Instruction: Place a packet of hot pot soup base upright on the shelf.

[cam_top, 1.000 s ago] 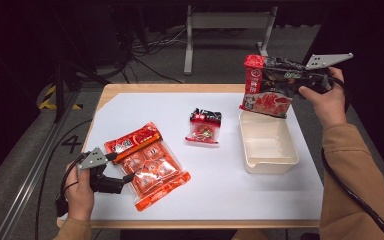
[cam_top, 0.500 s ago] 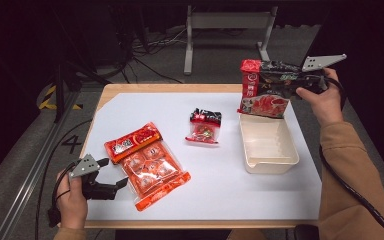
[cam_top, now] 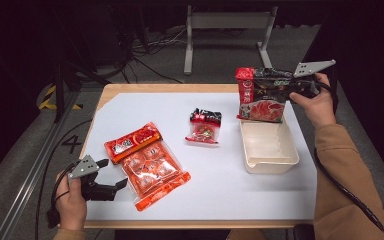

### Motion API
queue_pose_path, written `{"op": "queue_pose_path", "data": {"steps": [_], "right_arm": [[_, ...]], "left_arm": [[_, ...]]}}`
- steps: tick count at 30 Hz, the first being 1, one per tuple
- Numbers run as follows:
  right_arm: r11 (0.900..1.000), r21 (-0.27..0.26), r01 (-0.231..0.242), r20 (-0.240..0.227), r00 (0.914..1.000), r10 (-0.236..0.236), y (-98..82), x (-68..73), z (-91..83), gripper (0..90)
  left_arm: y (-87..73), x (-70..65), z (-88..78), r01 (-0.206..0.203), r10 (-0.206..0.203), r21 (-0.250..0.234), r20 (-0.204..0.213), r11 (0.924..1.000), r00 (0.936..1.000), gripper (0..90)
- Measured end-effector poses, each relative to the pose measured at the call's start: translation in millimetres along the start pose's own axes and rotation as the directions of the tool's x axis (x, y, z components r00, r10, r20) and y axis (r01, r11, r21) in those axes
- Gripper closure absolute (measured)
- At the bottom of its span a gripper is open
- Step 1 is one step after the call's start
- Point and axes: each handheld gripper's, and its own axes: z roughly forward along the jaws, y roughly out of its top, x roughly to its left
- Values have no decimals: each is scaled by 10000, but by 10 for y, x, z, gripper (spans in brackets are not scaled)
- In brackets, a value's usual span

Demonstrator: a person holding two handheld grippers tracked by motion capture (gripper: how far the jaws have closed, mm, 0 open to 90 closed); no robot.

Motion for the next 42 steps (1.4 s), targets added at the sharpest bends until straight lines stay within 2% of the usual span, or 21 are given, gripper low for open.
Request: {"op": "queue_pose_path", "data": {"steps": [12, 19, 22, 27, 29, 31, 34, 42], "right_arm": [[9999, 68, -109, 142, 9998, 108, -86, -18, 39, 834], [9983, -78, -574, 110, 9983, 575, -190, -65, 43, 829], [9984, 191, -524, 122, 9986, 522, -207, -53, 75, 826], [9977, 301, -601, 53, 9982, 600, -208, -22, 163, 816], [9950, 823, -572, 65, 9984, 569, -246, 0, 238, 813], [9945, 813, -660, 109, 9978, 653, -280, 6, 256, 812], [9940, 562, -943, 138, 9955, 936, -346, -5, 229, 810], [9918, 686, -1080, 358, 9937, 1058, -468, 15, 174, 815]], "left_arm": [[29, -1, 33, -44, 44, -19, 89, 10000, 10000, 53], [24, 2, 34, 2, -1, -20, 132, 10000, 9999, 52], [25, 4, 33, -11, 11, -7, 124, 10000, 9999, 52], [29, 1, 37, -30, 30, -5, 146, 10000, 9999, 52], [29, 7, 37, -42, 42, -19, 161, 10000, 9999, 52], [29, 12, 35, -52, 52, -38, 140, 10000, 9999, 52], [31, 14, 39, -26, 26, -30, 172, 10000, 9998, 52], [68, 9, 75, -93, 94, -41, 218, 9999, 9997, 53]]}}
